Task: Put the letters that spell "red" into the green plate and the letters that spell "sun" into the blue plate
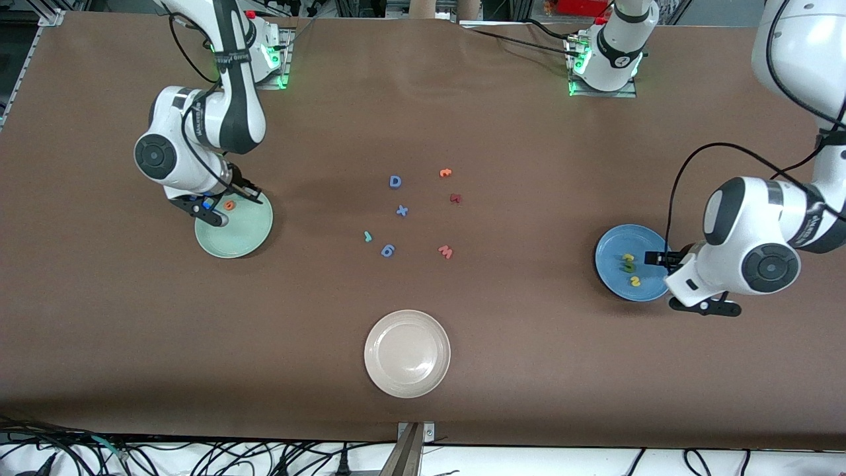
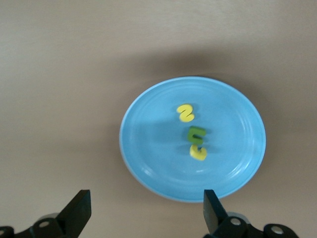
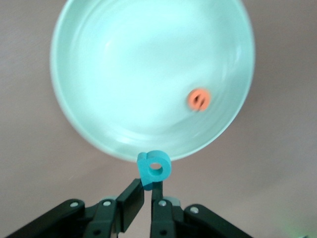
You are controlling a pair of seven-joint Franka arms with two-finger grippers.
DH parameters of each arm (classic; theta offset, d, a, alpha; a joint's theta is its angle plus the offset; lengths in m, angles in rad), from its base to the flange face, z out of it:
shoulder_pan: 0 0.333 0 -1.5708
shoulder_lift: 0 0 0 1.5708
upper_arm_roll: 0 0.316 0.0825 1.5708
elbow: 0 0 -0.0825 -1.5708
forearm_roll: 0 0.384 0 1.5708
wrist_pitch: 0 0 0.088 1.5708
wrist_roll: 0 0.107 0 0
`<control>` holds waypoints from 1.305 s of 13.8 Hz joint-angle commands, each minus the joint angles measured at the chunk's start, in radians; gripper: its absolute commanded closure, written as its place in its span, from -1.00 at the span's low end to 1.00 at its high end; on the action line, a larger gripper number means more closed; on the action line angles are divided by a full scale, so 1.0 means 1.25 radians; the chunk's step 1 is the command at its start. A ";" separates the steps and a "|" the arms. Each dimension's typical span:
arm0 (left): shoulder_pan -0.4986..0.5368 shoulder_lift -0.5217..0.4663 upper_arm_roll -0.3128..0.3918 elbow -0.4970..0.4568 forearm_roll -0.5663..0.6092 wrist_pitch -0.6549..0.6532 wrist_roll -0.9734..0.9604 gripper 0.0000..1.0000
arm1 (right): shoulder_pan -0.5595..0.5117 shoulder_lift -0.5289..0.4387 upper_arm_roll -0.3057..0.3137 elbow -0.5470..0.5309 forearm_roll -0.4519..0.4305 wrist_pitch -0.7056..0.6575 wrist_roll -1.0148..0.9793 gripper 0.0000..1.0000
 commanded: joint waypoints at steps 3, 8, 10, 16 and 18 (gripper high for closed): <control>-0.001 -0.085 0.041 0.033 -0.071 -0.077 -0.018 -1.00 | -0.116 0.040 0.100 0.001 0.057 0.041 -0.071 1.00; -0.143 -0.279 0.238 -0.103 -0.248 -0.074 0.029 -1.00 | -0.181 0.081 0.189 0.002 0.117 0.062 -0.089 1.00; -0.146 -0.330 0.240 -0.106 -0.259 -0.093 0.023 -1.00 | -0.181 0.090 0.189 0.002 0.117 0.063 -0.099 1.00; -0.220 -0.380 0.281 -0.101 -0.257 -0.018 0.019 -1.00 | -0.175 0.080 0.183 0.026 0.120 0.051 -0.108 -0.94; -0.222 -0.393 0.283 -0.100 -0.256 -0.009 0.023 -1.00 | -0.169 0.071 0.182 0.066 0.120 0.022 -0.077 -0.95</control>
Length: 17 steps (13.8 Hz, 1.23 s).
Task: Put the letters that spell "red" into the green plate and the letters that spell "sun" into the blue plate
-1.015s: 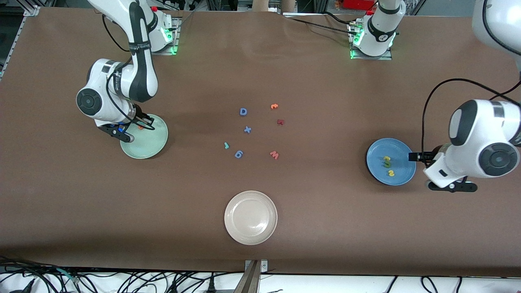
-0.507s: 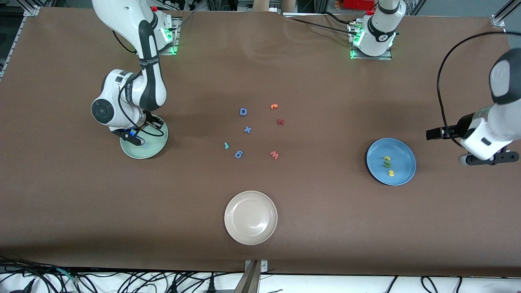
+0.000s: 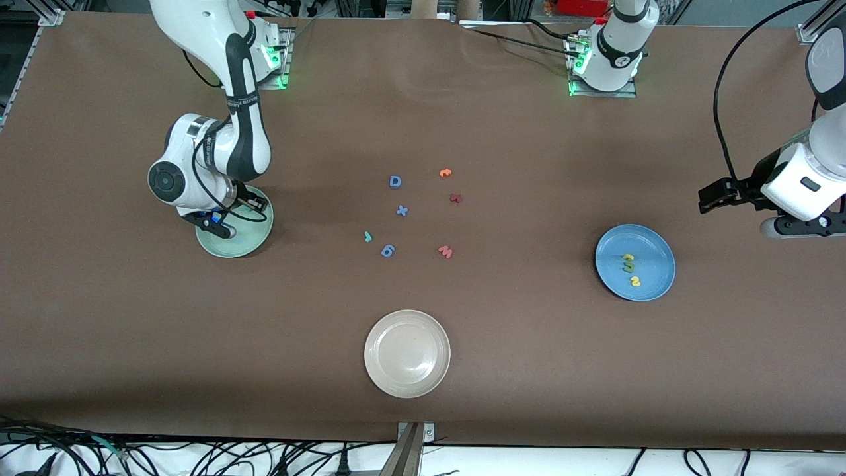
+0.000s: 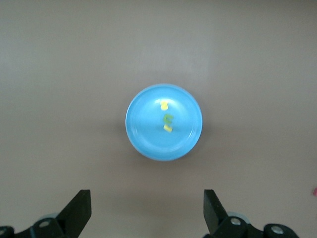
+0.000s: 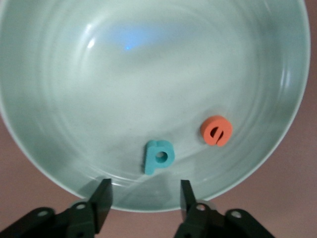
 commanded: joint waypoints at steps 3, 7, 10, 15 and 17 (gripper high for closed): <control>-0.009 -0.036 0.019 -0.049 -0.020 0.059 0.002 -1.00 | 0.004 -0.010 0.000 0.150 0.013 -0.121 0.114 -0.99; 0.001 -0.018 0.016 -0.038 -0.031 0.043 0.005 -1.00 | 0.031 0.002 0.006 0.260 0.000 -0.142 0.023 -0.99; 0.005 -0.018 0.016 -0.027 -0.050 0.016 0.005 -1.00 | 0.030 0.025 0.055 0.315 0.000 -0.143 -0.060 -0.99; 0.005 -0.034 0.010 -0.026 -0.051 -0.052 0.007 -1.00 | 0.030 0.072 0.142 0.369 -0.036 -0.104 -0.211 -0.99; 0.006 -0.041 0.011 -0.027 -0.057 -0.054 0.012 -1.00 | 0.030 0.081 0.183 0.365 -0.037 -0.010 -0.272 -0.99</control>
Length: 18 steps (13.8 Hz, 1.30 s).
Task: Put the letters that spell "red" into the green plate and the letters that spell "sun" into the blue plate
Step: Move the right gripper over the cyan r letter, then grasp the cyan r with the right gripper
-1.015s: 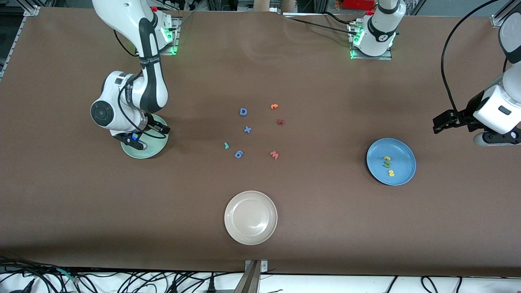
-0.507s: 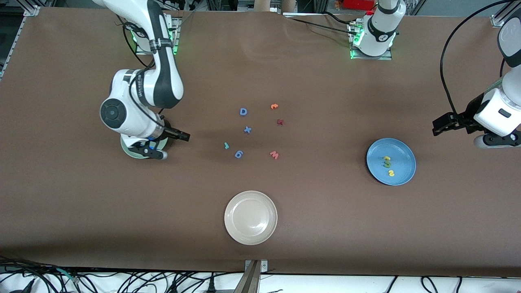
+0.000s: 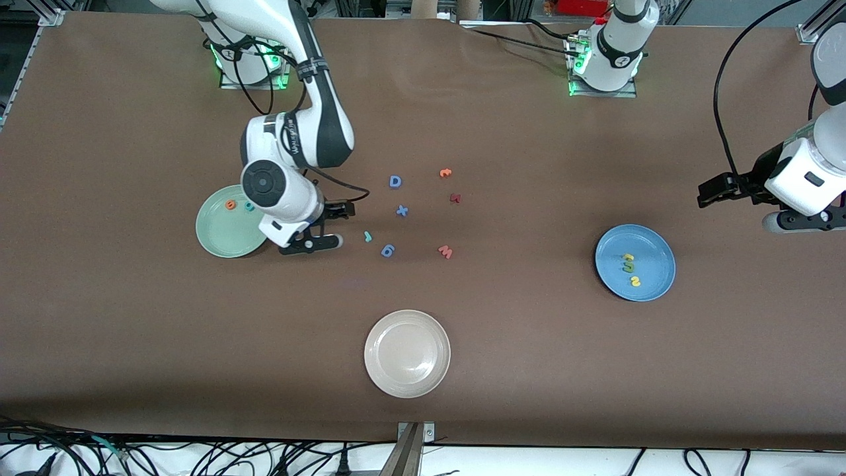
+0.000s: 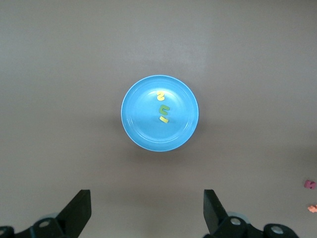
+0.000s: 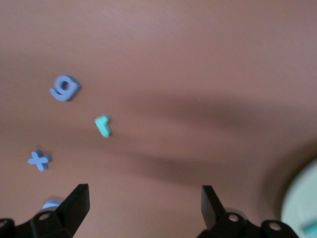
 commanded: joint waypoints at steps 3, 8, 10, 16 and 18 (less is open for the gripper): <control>0.003 -0.041 -0.002 -0.005 -0.037 -0.031 0.003 -1.00 | -0.004 0.068 0.066 0.020 -0.010 0.166 -0.074 -0.99; 0.003 -0.038 -0.003 0.037 -0.038 -0.071 0.013 -1.00 | -0.004 0.101 0.106 0.020 -0.011 0.251 -0.092 -0.99; 0.003 -0.037 -0.001 0.044 -0.037 -0.074 0.012 -1.00 | -0.004 0.107 0.111 0.019 -0.010 0.255 -0.085 -0.98; 0.003 -0.036 0.001 0.049 -0.034 -0.074 0.062 -1.00 | 0.005 0.114 0.119 0.016 -0.011 0.255 -0.086 -0.74; 0.016 -0.037 0.002 0.050 -0.038 -0.076 0.065 -1.00 | 0.005 0.114 0.119 0.017 -0.011 0.255 -0.086 -0.74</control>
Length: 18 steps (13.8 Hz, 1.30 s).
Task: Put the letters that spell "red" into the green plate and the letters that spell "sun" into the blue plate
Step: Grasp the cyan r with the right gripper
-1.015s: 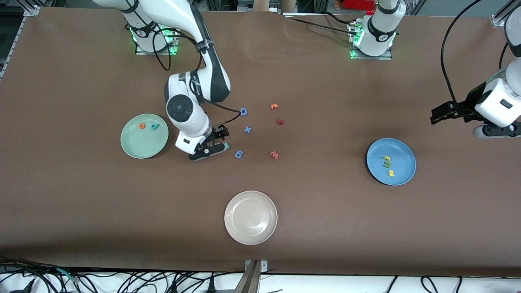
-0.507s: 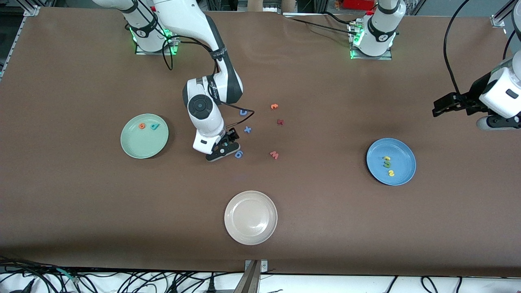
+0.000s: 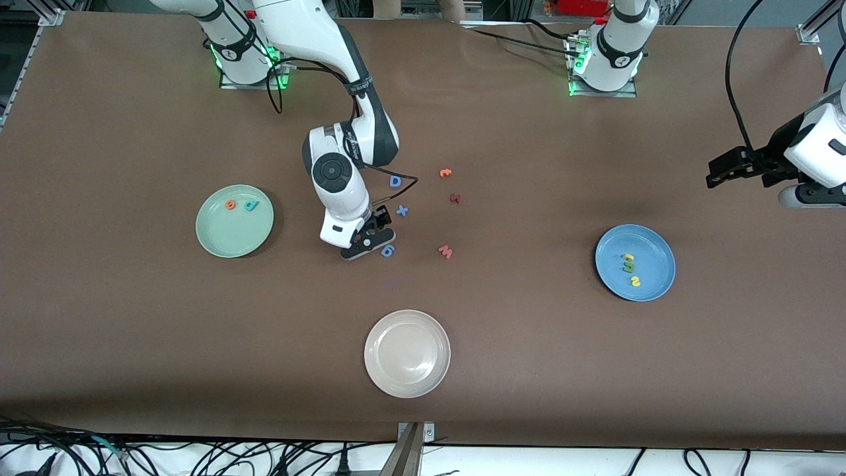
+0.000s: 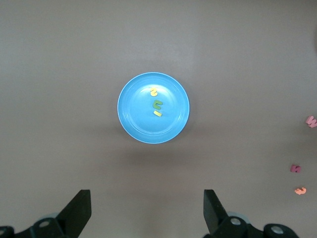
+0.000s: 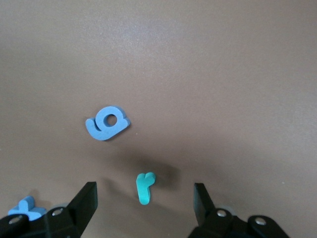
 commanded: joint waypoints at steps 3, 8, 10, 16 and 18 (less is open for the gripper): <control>0.018 -0.003 0.007 0.015 -0.022 -0.017 0.032 -1.00 | 0.003 0.014 -0.002 0.014 -0.008 0.002 -0.004 -0.74; 0.018 -0.004 0.006 0.015 -0.022 -0.017 0.032 -1.00 | 0.003 0.015 -0.001 0.013 -0.008 0.002 0.008 -0.52; 0.018 -0.004 0.006 0.017 -0.022 -0.017 0.032 -1.00 | 0.003 0.017 -0.001 0.013 -0.008 0.002 0.010 -0.52; 0.017 -0.003 0.005 0.019 -0.022 -0.017 0.032 -1.00 | 0.003 0.037 0.000 0.013 -0.005 0.023 0.010 -0.52; 0.017 -0.003 0.005 0.019 -0.022 -0.017 0.032 -1.00 | 0.003 0.040 0.000 0.014 -0.002 0.024 0.010 -0.35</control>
